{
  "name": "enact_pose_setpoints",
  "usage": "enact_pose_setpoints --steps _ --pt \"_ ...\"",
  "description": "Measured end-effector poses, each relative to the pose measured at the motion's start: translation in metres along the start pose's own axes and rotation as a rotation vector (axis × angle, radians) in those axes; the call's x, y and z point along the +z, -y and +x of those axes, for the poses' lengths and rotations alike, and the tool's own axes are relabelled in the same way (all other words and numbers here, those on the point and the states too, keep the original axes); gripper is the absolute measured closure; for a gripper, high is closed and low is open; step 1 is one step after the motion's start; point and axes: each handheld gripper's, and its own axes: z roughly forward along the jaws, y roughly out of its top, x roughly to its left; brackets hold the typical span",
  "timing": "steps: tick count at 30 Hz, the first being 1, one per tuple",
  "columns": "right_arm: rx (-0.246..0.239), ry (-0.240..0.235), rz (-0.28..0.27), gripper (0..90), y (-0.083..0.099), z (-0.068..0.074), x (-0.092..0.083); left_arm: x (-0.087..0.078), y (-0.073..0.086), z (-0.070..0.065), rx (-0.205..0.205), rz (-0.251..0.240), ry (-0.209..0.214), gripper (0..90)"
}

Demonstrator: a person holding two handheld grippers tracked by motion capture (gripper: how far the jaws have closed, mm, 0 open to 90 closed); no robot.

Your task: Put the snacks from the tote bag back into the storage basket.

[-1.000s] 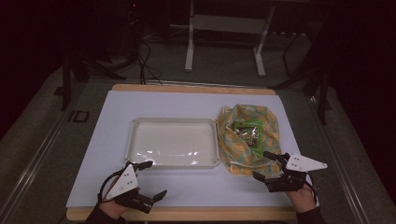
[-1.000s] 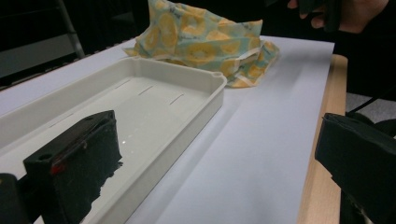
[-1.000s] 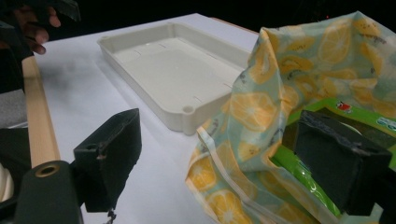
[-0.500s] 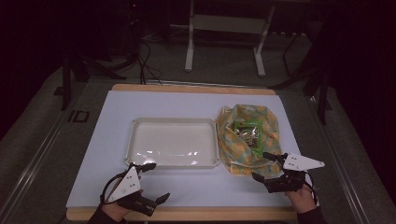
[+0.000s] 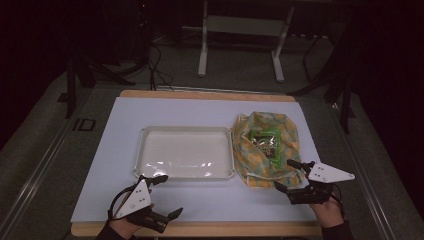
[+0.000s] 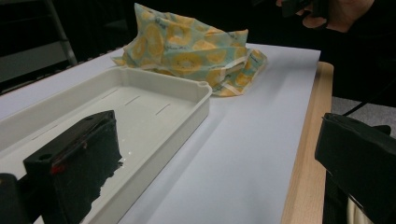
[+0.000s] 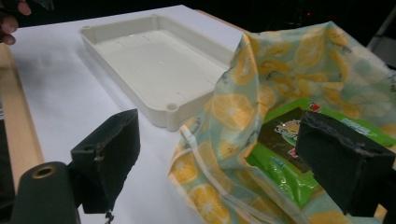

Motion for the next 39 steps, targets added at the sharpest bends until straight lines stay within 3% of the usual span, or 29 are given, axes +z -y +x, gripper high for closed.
enact_pose_setpoints --steps 10,20,26,29,39 --pt "-0.003 0.034 -0.014 14.1 -0.002 0.000 -0.002 0.001 0.001 0.000 0.007 0.009 -0.003 0.5" --pt "0.022 0.064 -0.084 14.5 -0.009 -0.004 -0.011 0.001 0.001 0.001 0.003 0.003 -0.009 0.5" --pt "0.021 0.104 -0.134 15.1 -0.016 -0.007 -0.019 0.001 0.001 0.002 0.002 0.004 -0.015 0.5" --pt "-0.008 0.147 -0.142 15.5 -0.020 -0.006 -0.023 0.001 0.001 0.002 0.001 0.002 -0.014 0.5" --pt "-0.007 0.149 -0.174 15.4 -0.032 -0.004 -0.026 0.002 0.001 0.002 0.010 0.008 -0.018 0.5"
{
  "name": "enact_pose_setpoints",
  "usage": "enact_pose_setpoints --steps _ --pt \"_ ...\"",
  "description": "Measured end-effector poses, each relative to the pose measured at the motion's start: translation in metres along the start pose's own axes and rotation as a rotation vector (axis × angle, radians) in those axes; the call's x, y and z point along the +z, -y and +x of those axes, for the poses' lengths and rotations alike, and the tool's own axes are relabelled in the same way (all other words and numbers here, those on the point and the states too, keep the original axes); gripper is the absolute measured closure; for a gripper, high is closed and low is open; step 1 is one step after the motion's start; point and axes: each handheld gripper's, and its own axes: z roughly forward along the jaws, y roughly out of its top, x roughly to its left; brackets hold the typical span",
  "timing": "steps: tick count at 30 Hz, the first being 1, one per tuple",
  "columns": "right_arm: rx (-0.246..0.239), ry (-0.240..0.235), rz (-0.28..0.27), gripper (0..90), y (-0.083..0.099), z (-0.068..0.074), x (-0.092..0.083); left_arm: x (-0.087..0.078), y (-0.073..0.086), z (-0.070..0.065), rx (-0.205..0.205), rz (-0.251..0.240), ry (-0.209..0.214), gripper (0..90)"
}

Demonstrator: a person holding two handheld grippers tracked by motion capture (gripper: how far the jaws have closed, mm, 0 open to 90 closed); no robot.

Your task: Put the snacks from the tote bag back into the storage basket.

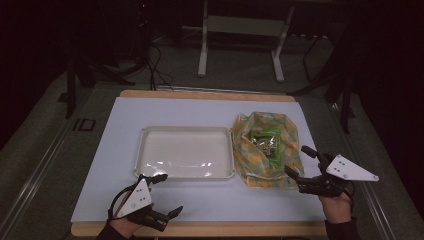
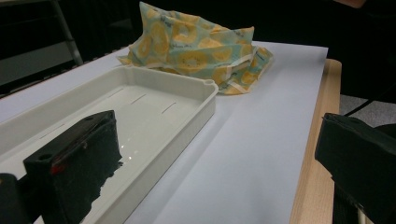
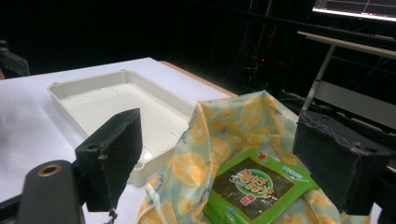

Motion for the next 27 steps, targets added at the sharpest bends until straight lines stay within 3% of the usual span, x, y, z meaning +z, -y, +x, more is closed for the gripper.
enact_pose_setpoints --steps 9,14,21,27 --pt "0.003 0.029 -0.015 15.4 -0.010 -0.001 0.004 0.001 0.000 -0.001 0.007 0.004 0.002 0.5" --pt "0.022 0.080 -0.020 15.4 -0.016 -0.005 0.007 0.001 0.000 -0.001 0.013 0.010 0.003 0.5" --pt "0.036 0.147 -0.025 14.3 -0.025 -0.015 0.014 0.002 0.000 -0.001 0.015 0.014 0.002 0.5" --pt "0.040 0.162 -0.008 14.3 -0.031 -0.024 0.021 0.002 0.000 0.000 0.012 -0.001 0.004 0.5"
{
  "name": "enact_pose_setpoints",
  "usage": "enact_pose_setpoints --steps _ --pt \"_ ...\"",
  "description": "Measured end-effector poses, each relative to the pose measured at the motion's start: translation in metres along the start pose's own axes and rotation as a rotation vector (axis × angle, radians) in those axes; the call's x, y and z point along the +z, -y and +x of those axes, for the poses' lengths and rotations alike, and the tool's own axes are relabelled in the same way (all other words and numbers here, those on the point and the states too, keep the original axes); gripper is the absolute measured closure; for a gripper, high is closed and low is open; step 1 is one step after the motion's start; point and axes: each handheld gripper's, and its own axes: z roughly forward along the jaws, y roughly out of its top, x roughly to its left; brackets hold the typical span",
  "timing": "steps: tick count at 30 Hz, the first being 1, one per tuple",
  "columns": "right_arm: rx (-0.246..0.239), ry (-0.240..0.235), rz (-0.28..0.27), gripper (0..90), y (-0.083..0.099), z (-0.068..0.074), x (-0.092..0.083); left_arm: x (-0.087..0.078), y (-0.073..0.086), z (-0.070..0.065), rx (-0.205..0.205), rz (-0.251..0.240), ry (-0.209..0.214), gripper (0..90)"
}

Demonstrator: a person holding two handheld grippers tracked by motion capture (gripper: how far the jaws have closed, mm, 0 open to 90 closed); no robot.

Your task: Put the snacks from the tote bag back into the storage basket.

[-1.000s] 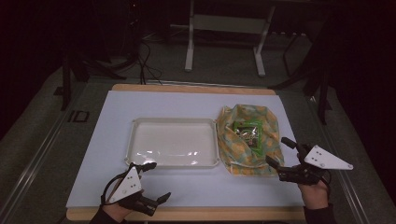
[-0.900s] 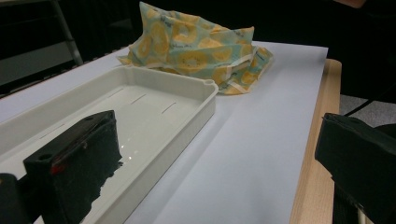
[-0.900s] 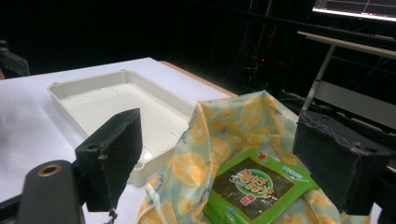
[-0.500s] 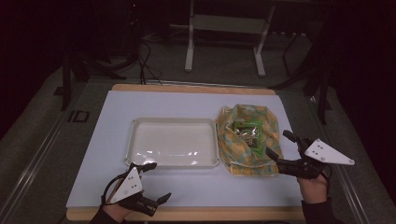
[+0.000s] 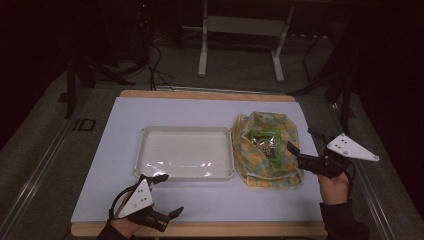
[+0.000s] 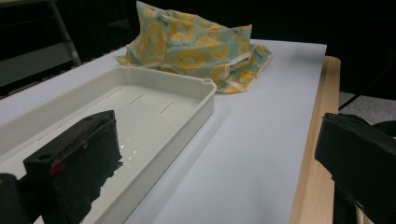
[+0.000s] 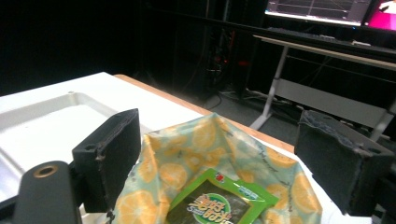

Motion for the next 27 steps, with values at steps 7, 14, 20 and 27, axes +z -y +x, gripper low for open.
enact_pose_setpoints --steps 7,14,20,27 --pt "0.046 0.008 0.047 14.4 0.000 -0.011 0.012 0.001 0.000 0.001 0.005 0.001 0.004 0.5" --pt "0.088 0.003 0.077 14.5 0.004 -0.019 0.023 0.000 0.000 0.001 0.002 -0.006 -0.005 0.5" --pt "0.122 -0.008 0.080 14.6 0.006 -0.024 0.032 -0.001 0.001 0.001 0.005 -0.003 -0.008 0.5" --pt "0.116 0.004 0.120 14.8 0.013 -0.031 0.042 -0.001 0.001 0.002 0.007 -0.017 -0.023 0.5"
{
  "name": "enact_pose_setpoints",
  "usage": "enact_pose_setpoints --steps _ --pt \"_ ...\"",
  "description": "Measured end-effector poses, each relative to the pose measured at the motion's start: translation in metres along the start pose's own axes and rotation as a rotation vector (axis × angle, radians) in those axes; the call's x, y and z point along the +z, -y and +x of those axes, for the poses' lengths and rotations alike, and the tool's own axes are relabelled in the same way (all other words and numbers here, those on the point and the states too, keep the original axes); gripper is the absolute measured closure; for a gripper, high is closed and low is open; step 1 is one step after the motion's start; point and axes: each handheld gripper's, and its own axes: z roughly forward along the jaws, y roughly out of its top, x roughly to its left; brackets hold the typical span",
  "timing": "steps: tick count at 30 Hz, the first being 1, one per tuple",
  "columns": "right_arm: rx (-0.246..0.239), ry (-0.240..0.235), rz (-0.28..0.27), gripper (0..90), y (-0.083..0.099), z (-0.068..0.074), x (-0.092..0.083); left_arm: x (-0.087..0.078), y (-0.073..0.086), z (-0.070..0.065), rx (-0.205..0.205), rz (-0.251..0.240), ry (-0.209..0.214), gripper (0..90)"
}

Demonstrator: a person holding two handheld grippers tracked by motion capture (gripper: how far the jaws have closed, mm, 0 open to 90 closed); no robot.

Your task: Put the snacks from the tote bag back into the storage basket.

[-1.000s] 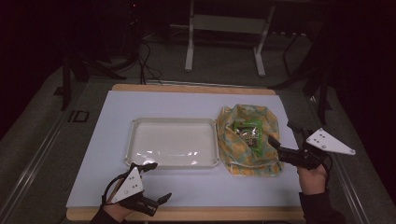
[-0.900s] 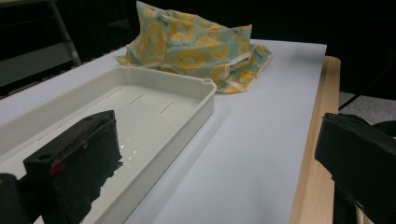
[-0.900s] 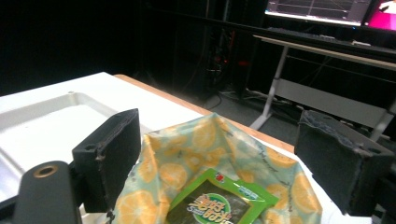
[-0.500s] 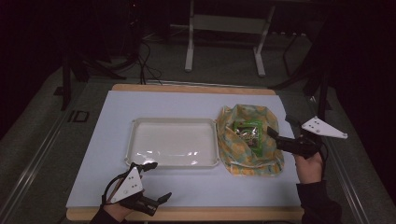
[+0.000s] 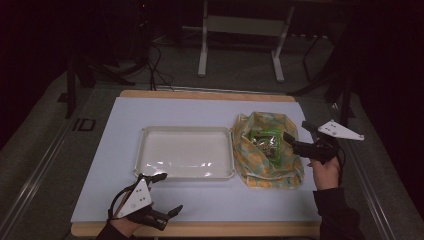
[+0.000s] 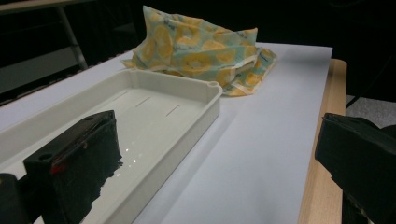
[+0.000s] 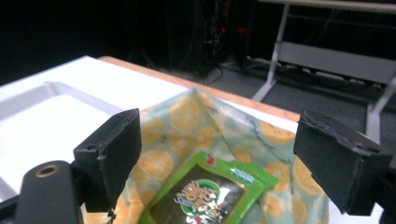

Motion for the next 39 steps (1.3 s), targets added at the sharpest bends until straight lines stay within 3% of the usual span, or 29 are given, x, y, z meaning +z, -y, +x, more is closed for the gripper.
enact_pose_setpoints --steps 8,10,14,15,18,23,26,32,39 --pt "0.038 0.022 0.056 13.7 0.008 -0.004 0.013 0.000 -0.001 0.000 -0.001 -0.008 -0.003 0.5" --pt "0.041 0.009 0.080 12.8 0.010 -0.005 0.017 0.000 -0.001 0.000 -0.002 -0.009 -0.002 0.5" --pt "0.108 0.004 0.106 12.8 0.014 -0.010 0.024 0.001 -0.001 -0.001 0.000 -0.003 0.001 0.5" --pt "0.144 0.000 0.140 12.8 0.016 -0.013 0.030 0.001 -0.001 -0.001 0.000 -0.002 0.002 0.5" --pt "0.176 -0.005 0.199 12.9 0.021 -0.016 0.039 0.001 -0.001 -0.001 0.002 0.001 0.001 0.5" --pt "0.205 -0.018 0.279 13.8 0.027 -0.019 0.051 0.001 -0.001 0.000 0.002 0.003 0.001 0.5" --pt "0.248 -0.025 0.296 14.4 0.029 -0.023 0.055 0.001 0.000 -0.001 0.005 0.007 0.005 0.5" --pt "0.281 -0.036 0.339 14.6 0.033 -0.027 0.062 0.001 0.000 -0.001 0.005 0.008 0.004 0.5" --pt "0.328 -0.030 0.416 22.0 0.041 -0.032 0.072 0.002 0.000 -0.001 0.007 0.008 0.007 0.5"
